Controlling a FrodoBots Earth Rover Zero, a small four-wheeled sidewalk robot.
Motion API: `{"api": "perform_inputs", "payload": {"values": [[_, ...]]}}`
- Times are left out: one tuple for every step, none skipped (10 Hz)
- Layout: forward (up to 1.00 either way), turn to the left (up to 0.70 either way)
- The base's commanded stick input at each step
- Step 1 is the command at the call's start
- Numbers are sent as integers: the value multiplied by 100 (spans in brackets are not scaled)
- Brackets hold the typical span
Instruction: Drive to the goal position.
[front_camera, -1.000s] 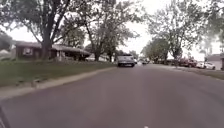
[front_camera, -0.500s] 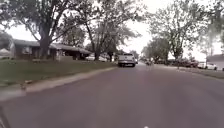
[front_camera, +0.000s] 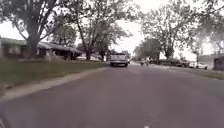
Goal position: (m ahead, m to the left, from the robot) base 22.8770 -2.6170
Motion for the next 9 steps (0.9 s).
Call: {"api": "perform_inputs", "payload": {"values": [[70, -9], [70, -1], [70, -2], [70, -2], [70, -2], [70, -2], [70, -2], [70, -2], [70, -2]]}}
